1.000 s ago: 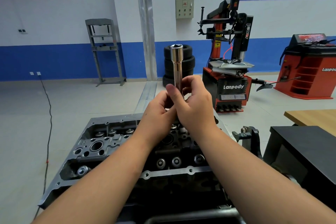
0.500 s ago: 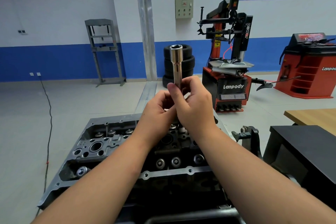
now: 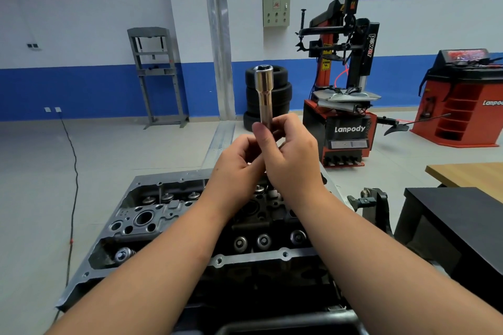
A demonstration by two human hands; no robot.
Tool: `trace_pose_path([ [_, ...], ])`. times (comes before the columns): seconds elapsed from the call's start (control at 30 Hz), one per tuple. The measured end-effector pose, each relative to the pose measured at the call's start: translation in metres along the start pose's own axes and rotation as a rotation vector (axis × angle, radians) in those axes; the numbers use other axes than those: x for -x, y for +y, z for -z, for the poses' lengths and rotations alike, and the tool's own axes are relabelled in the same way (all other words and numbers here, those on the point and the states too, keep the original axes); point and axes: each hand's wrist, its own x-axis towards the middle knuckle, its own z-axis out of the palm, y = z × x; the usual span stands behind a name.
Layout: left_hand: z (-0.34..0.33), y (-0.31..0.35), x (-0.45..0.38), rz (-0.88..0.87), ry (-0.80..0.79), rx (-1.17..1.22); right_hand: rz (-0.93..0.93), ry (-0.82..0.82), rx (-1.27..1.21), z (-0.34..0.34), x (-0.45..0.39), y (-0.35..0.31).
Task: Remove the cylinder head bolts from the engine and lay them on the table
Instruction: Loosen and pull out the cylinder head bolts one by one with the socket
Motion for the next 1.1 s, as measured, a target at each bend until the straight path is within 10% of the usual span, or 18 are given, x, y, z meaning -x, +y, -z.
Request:
trace_pose_path([
  [1.1, -0.0012, 0.0007, 0.0017, 0.022, -0.054, 0.073, -0.020, -0.037, 0.027, -0.0007, 0.0001, 0.0006],
])
